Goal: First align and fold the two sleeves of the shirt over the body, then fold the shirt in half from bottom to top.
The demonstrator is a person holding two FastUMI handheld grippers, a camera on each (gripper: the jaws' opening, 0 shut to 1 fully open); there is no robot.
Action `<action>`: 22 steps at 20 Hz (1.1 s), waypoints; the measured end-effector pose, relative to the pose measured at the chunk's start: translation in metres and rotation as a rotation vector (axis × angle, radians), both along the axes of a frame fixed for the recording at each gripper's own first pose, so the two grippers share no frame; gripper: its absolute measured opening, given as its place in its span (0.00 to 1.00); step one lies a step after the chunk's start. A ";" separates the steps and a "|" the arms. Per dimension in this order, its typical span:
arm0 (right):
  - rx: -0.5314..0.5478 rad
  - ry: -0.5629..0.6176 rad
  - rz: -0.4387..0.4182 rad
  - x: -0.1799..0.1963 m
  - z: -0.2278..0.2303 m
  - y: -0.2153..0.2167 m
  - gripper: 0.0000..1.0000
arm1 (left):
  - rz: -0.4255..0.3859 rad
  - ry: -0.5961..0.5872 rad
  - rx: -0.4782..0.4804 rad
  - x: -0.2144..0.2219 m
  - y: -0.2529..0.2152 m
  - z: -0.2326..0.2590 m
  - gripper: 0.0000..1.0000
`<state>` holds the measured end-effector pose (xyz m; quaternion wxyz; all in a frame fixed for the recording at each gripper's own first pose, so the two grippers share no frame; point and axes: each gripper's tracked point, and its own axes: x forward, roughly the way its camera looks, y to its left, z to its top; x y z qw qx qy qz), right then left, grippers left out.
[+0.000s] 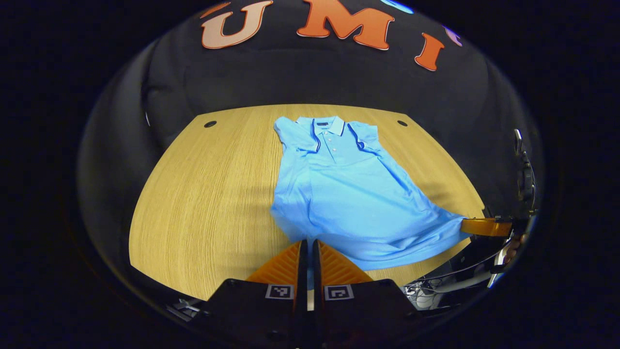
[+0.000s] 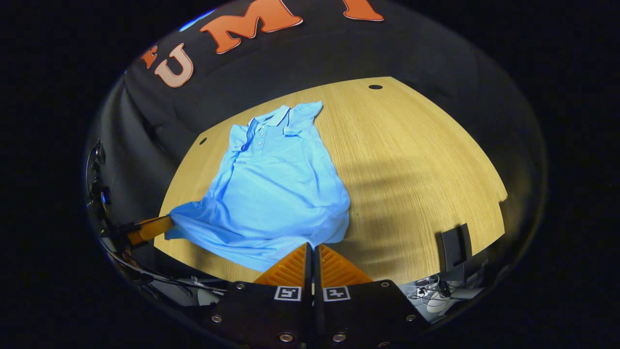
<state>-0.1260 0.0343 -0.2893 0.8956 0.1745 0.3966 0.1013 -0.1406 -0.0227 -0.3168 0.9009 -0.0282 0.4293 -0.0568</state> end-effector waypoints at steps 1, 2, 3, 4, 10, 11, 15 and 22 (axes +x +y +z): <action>0.008 -0.012 -0.015 0.011 0.009 -0.002 0.02 | -0.004 -0.019 -0.004 0.012 0.001 0.005 0.10; 0.018 -0.023 -0.023 0.019 0.019 -0.002 0.02 | -0.007 -0.029 -0.006 0.023 0.004 0.010 0.09; 0.022 -0.040 -0.032 0.032 0.030 -0.003 0.02 | -0.010 -0.045 -0.009 0.035 0.006 0.015 0.09; 0.020 -0.053 -0.031 0.042 0.040 -0.004 0.02 | -0.018 -0.054 -0.010 0.048 0.007 0.019 0.09; -0.021 -0.113 -0.025 0.105 0.084 0.003 0.02 | -0.087 -0.111 -0.009 0.122 0.013 0.037 0.09; -0.023 -0.115 -0.023 0.117 0.087 0.006 0.02 | -0.098 -0.116 -0.009 0.135 0.014 0.039 0.09; -0.015 -0.098 -0.025 0.172 0.083 0.019 0.02 | -0.122 -0.126 -0.020 0.193 0.017 0.036 0.09; -0.023 -0.064 -0.028 0.268 0.071 0.022 0.02 | -0.156 -0.122 -0.024 0.295 0.022 0.008 0.07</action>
